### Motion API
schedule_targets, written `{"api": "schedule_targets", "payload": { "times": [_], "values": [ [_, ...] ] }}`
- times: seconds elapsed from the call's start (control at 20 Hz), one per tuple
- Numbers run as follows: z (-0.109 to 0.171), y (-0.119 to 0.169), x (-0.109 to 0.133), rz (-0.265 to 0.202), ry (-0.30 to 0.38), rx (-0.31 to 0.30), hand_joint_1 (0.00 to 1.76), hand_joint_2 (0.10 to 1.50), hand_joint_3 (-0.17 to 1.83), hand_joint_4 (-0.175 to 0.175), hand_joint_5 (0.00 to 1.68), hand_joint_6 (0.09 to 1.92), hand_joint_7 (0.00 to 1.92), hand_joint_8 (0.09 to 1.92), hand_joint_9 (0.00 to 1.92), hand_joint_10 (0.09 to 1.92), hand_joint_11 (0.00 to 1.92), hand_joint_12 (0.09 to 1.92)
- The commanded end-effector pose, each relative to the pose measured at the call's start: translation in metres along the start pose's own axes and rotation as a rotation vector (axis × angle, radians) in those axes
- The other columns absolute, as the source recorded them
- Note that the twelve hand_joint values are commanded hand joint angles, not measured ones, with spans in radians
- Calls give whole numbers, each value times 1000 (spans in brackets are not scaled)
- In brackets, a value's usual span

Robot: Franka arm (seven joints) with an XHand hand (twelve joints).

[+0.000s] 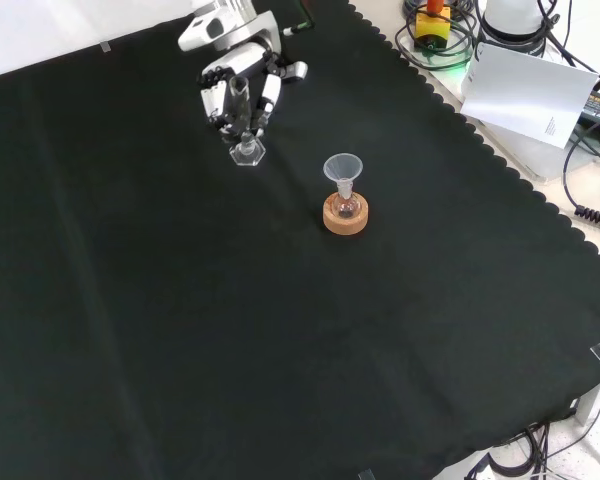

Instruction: Pour the water from the graduated cylinder into the round-bottom flask.

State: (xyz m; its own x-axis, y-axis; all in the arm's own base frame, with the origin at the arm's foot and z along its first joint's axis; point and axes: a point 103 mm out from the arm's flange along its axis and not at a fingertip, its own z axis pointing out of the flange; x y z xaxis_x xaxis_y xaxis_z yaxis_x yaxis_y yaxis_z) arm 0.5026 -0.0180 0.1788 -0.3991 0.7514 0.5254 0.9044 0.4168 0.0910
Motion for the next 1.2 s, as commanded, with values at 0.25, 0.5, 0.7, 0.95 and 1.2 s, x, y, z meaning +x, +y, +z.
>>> {"api": "schedule_targets", "payload": {
  "times": [0.25, 0.5, 0.7, 0.95, 1.2],
  "values": [
    [-14, -72, 25, 76, -129, 125, 1140, 1150, -5, -175, 929, 1088, 1201, 415, 1394, 87, 1294, 723],
    [-9, -93, 27, 96, -191, 227, 1140, 1150, -5, -175, 929, 1088, 1204, 411, 1395, 87, 1294, 720],
    [-4, -104, 23, 101, -261, 334, 1140, 1150, -5, -175, 930, 1088, 1206, 408, 1396, 87, 1295, 718],
    [2, -122, 17, 118, -320, 453, 1140, 1150, -4, -175, 930, 1088, 1208, 406, 1397, 87, 1295, 717],
    [5, -141, 15, 144, -353, 528, 1140, 1150, -4, -175, 931, 1088, 1210, 403, 1398, 87, 1295, 715]
  ]
}}
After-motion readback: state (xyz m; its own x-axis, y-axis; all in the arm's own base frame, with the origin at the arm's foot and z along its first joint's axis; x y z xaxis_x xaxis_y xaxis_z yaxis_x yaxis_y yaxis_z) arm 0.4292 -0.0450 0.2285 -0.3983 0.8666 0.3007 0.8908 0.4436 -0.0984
